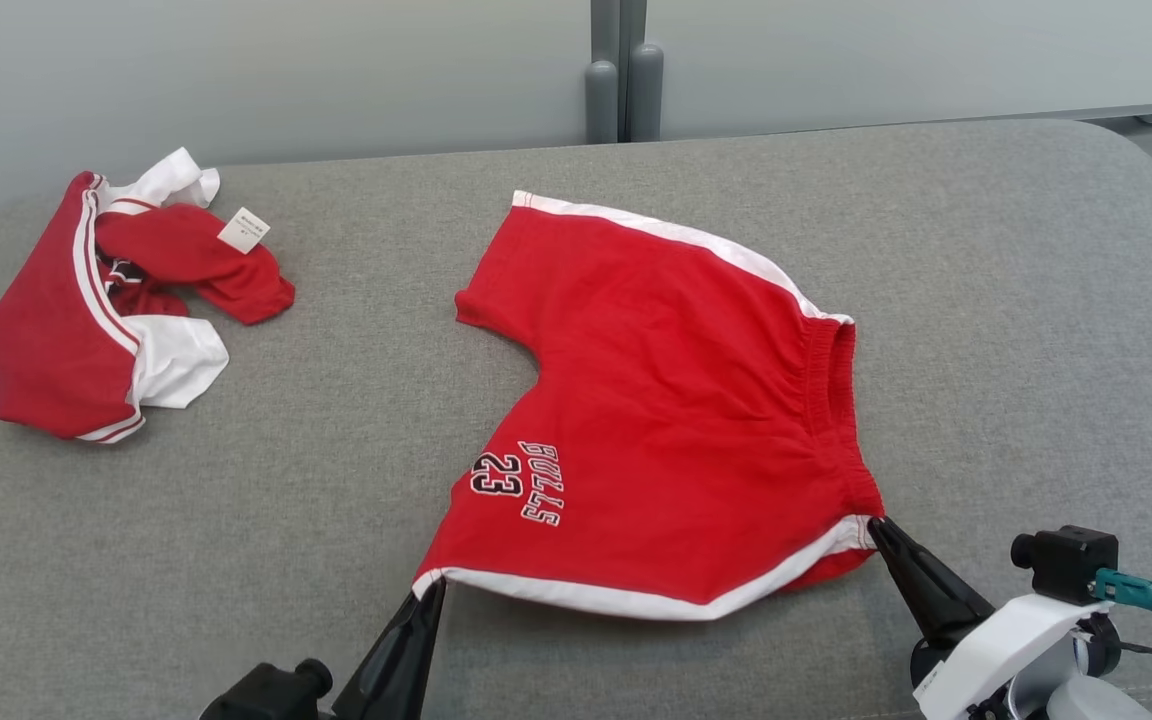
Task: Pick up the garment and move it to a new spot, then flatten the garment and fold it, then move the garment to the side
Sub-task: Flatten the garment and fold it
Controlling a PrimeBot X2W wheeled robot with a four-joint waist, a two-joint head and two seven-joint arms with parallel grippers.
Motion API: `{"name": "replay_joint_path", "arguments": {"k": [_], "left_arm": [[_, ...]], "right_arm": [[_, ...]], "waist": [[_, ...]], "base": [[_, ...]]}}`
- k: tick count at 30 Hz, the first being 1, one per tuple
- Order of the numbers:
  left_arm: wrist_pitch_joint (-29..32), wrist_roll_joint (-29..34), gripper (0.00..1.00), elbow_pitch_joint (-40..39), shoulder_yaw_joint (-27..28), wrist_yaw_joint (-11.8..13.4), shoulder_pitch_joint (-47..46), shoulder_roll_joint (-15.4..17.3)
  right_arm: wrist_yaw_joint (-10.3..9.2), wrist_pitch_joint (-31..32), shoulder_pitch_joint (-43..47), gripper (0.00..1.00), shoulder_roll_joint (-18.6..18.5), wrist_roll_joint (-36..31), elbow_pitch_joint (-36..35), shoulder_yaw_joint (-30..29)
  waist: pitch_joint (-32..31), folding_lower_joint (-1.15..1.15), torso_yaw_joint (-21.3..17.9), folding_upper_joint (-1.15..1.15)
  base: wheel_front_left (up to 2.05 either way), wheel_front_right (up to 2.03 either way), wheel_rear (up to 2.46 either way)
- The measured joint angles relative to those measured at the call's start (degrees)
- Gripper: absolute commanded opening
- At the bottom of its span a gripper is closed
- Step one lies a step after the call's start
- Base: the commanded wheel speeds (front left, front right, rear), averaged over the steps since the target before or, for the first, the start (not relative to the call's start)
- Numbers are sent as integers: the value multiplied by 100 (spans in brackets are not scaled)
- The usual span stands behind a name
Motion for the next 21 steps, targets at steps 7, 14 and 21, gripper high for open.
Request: {"name": "replay_joint_path", "arguments": {"k": [7,14,21], "left_arm": [[-1,24,0,-169,-63,0,199,67],[-1,63,0,-25,3,-1,199,234],[82,118,0,412,-151,-7,197,377]], "right_arm": [[0,65,107,0,-243,-1,-93,49],[0,189,99,0,-261,-1,-201,92],[0,285,85,0,-222,-94,-32,241]], "waist": [[24,0,-8,0],[44,0,-160,0],[28,0,-317,0]], "base": [[0,0,0],[0,0,0],[0,0,0]]}}
